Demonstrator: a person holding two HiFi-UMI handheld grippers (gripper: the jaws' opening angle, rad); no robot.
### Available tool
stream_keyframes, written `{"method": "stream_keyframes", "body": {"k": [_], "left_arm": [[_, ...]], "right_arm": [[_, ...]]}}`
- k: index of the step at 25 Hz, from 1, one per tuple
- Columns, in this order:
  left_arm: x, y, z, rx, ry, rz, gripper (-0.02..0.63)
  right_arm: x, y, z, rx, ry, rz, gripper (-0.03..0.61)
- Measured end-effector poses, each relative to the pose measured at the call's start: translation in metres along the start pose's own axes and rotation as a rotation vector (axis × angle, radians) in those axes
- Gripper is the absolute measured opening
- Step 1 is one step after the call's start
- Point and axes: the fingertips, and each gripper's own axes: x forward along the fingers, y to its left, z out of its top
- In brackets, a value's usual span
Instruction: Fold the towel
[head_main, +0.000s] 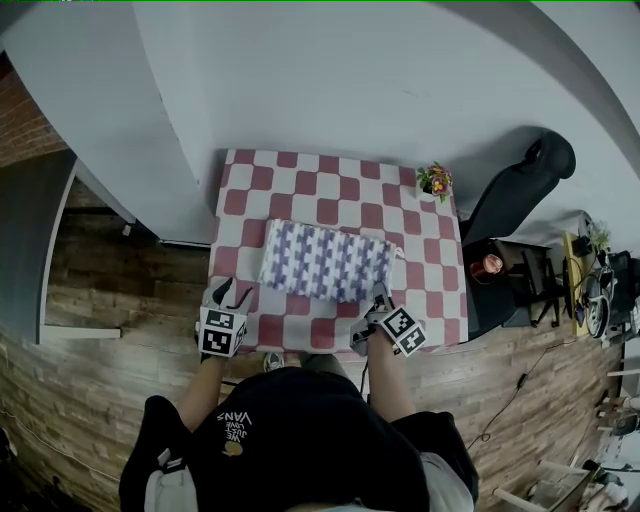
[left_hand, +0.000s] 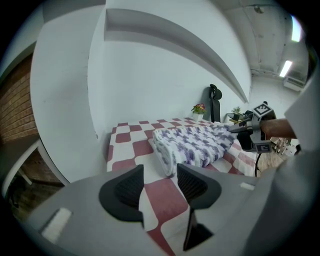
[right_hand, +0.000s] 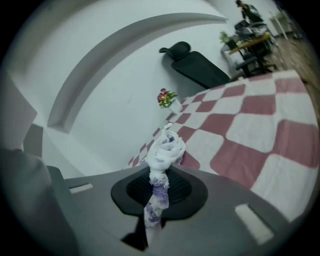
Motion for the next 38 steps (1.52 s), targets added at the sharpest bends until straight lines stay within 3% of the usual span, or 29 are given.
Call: {"method": "stream_keyframes", "body": {"k": [6,10,16,23,28,32,33,38], "left_arm": [[-0.011,0.006,-0.011,-0.029,-0.014,0.009,0.21],[-0.023,0.013,-0.02,-0.065,-0.027,0.03,0.21],[-0.04,0.027,-0.035,-0.118,-0.042,0.067,0.21],[-0.059,0.04,-0.049,-0.155,-0.05,0.098,0.21],[-0.064,0.044,-0.055,-0.16,-0.049,0.097,0.21],[-0.068,0.048,-0.054,-0.154,-0.057,0.095,0.21],[-0.068,0.047,-0.052,-0.15,-0.06,0.092,0.21],[-0.071,0.039,-0.044,-0.117,-0.078,0.068,0.21]], "right_arm": [[0.007,0.088,-0.01,-0.457,0.02,0.069,0.037],[0.02,0.148,-0.044,-0.765,0.083,0.136,0.037],[0.045,0.206,-0.126,-1.031,0.211,0.241,0.037],[0.057,0.206,-0.207,-1.338,0.392,0.271,0.041],[0.053,0.19,-0.237,-1.352,0.533,0.317,0.092],[0.04,0.18,-0.257,-1.281,0.663,0.384,0.245],[0.039,0.178,-0.261,-1.279,0.686,0.394,0.249],[0.034,0.187,-0.254,-1.225,0.659,0.437,0.273]]}}
